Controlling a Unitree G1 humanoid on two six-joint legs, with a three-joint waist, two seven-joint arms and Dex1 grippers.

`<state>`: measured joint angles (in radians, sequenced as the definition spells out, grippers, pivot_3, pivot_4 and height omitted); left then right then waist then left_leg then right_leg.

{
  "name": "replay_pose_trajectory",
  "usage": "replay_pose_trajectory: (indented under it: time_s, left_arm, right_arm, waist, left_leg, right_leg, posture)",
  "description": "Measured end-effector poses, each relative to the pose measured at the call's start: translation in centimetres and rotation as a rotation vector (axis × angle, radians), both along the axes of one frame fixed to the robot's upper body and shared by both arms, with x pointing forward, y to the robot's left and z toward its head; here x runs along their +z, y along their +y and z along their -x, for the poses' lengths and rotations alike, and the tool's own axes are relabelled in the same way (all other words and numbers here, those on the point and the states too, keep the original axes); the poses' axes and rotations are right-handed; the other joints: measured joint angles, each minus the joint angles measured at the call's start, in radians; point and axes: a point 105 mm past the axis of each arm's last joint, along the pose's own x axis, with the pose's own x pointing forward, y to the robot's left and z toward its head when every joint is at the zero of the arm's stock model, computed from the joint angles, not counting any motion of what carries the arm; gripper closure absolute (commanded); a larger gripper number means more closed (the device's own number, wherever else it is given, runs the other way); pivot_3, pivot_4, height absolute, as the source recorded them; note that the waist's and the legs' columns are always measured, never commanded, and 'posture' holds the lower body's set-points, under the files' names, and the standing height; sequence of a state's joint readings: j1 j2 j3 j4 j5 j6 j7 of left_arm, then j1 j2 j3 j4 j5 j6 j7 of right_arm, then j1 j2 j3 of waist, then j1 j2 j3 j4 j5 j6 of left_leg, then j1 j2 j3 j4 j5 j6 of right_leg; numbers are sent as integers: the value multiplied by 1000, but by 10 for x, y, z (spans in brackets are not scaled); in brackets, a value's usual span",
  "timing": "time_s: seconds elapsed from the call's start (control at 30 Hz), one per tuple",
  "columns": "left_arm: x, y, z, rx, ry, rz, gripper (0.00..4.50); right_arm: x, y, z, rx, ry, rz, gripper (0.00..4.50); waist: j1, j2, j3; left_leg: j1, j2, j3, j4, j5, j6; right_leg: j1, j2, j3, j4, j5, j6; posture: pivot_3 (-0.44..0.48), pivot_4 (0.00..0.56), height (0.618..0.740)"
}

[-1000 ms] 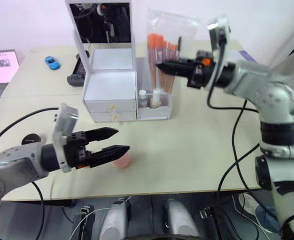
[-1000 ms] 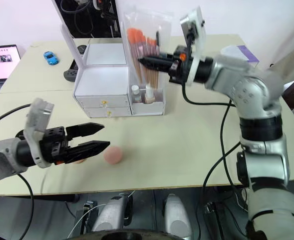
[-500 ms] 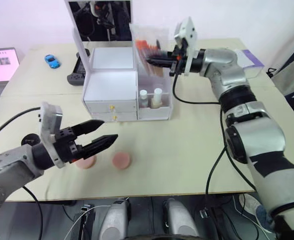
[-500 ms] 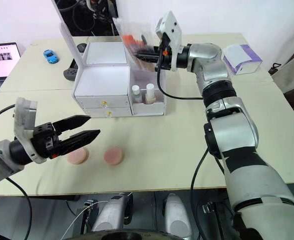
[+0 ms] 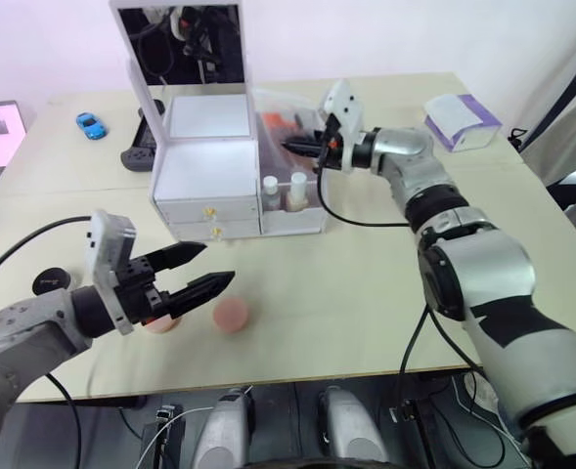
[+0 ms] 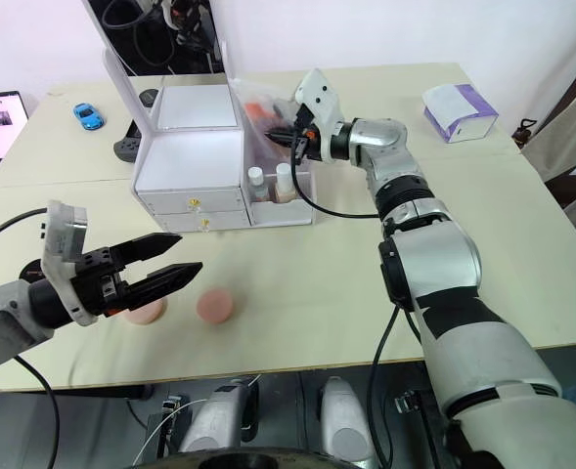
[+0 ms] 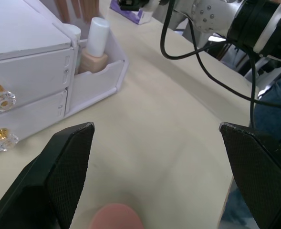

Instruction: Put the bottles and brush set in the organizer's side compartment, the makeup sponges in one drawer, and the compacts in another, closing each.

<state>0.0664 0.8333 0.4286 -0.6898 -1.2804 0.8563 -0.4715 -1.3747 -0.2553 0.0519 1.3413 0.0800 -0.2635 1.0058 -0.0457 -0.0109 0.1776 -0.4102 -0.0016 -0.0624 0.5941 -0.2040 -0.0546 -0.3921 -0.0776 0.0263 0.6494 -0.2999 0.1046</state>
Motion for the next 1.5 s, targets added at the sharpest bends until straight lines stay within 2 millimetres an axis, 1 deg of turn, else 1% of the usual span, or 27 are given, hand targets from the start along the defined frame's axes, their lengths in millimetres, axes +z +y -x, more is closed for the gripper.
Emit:
replay_pose_trajectory:
  time_s: [0.1, 0.17, 0.23, 0.4, 0.43, 0.6, 0.67, 0.8, 0.87, 0.93, 1.0, 1.1, 1.17, 1.27, 1.33, 1.37, 1.43, 1.5]
  left_arm:
    - [-2, -1, 0, -4, 6, -4, 86]
    - [-2, -1, 0, -4, 7, -4, 0]
    - [-2, -1, 0, -3, 7, -4, 0]
    - [-3, -1, 0, -1, 10, -9, 0]
    - [-3, -1, 0, -1, 11, -11, 0]
    - [-3, -1, 0, -4, 13, -12, 0]
    - [-4, -1, 0, -7, 14, -12, 0]
    - [-4, -2, 0, -15, 13, -21, 0]
    - [-5, -2, -1, -17, 11, -30, 0]
    - [-5, -2, -2, -24, 12, -32, 0]
    - [-5, -3, -3, -33, 10, -33, 0]
    - [-6, -4, -3, -48, 14, -38, 0]
    - [-7, -3, -4, -51, 16, -41, 0]
    - [-7, -2, -5, -52, 14, -44, 0]
    - [-6, -2, -5, -62, 13, -43, 0]
    - [-6, -1, -6, -61, 13, -44, 0]
    - [-5, 1, -9, -58, 3, -50, 0]
    - [-2, 1, -10, -63, -6, -47, 0]
  right_arm:
    - [-2, 4, -2, -17, -4, 9, 4500]
    - [-4, 5, -2, -28, 0, 11, 3547]
    - [-7, 5, -3, -38, 4, 19, 2697]
    - [-7, 3, -5, -59, -6, 30, 162]
    - [-6, 2, -5, -61, -6, 21, 25]
    - [1, -2, -5, -50, -7, -24, 25]
    - [8, -7, -5, -48, -25, -45, 25]
    - [35, -16, 1, -1, -99, -74, 25]
    - [47, -18, 10, 79, -121, -83, 25]
    - [54, -19, 19, 158, -126, -72, 25]
    - [53, -23, 26, 209, -127, -50, 25]
    - [40, -33, 35, 236, -104, -17, 25]
    - [36, -35, 42, 246, -93, -11, 25]
    - [37, -31, 59, 270, -102, 13, 25]
    - [33, -30, 74, 263, -96, 54, 550]
    - [27, -26, 79, 252, -79, 71, 855]
    - [7, -18, 83, 213, -37, 108, 1821]
    - [-6, -12, 76, 139, -13, 119, 2800]
  waist:
    - [1, 0, 0]
    - [2, 0, 0]
    - [2, 0, 0]
    - [1, 0, 0]
    - [1, 0, 0]
    - [1, 0, 0]
    - [1, 0, 0]
    - [1, 0, 0]
    - [1, 0, 0]
    - [0, 0, 0]
    - [1, 0, 0]
    - [3, 0, 0]
    - [3, 0, 0]
    - [3, 0, 0]
    - [4, 0, 0]
    - [4, 0, 0]
    - [3, 0, 0]
    - [3, 0, 0]
  left_leg:
    - [0, 0, 0, 0, 0, 0]
    - [0, 0, 0, 0, 0, 0]
    - [0, 0, 0, 0, 0, 0]
    - [0, 0, 0, 0, 0, 0]
    - [0, 0, 0, 0, 0, 0]
    - [0, 0, 0, 0, 0, 0]
    - [0, 0, 0, 0, 0, 0]
    - [0, 0, 0, 0, 0, 0]
    - [1, 0, 0, 0, 0, 0]
    - [1, 0, 0, 0, 0, 0]
    - [2, 0, 0, 0, 0, 0]
    - [2, 0, 0, 1, 0, 0]
    - [2, 0, 0, 1, 0, 0]
    - [2, 0, -1, 0, 0, 0]
    - [2, 0, -1, 0, 0, 0]
    - [2, 0, -1, 0, 0, 0]
    - [2, 0, -1, 1, 0, 0]
    - [2, 0, -1, 1, 0, 0]
  right_leg:
    - [0, 0, 0, 0, 0, 0]
    - [0, 0, 0, 0, 0, 0]
    - [1, 0, 0, 0, 0, 0]
    - [0, 0, 0, 0, 0, 0]
    - [0, 0, 0, 0, 0, 0]
    - [1, 0, 0, 0, 0, 0]
    - [1, 0, 0, 0, 0, 0]
    - [1, 0, 0, 0, 0, 0]
    - [1, 0, 0, 0, 0, 0]
    - [2, 0, 0, 0, 0, 0]
    - [2, 0, 0, 1, 0, 0]
    - [2, 0, 0, 1, 0, 0]
    - [2, 0, 0, 1, 0, 0]
    - [1, 0, 0, 2, 0, 0]
    - [2, 0, -1, 1, 0, 0]
    - [2, 0, -1, 2, 0, 0]
    - [2, 0, -1, 2, 0, 0]
    - [2, 0, 0, 3, 0, 0]
  posture:
    - [0, 150, 740]
    - [0, 150, 740]
    - [0, 150, 740]
    - [0, 150, 740]
    - [0, 150, 740]
    - [0, 150, 740]
    - [0, 150, 740]
    - [0, 150, 740]
    - [0, 150, 740]
    - [0, 150, 740]
    - [0, 150, 740]
    - [0, 150, 740]
    - [0, 150, 740]
    - [0, 150, 740]
    - [0, 150, 740]
    - [0, 150, 740]
    - [0, 150, 740]
    - [0, 150, 740]
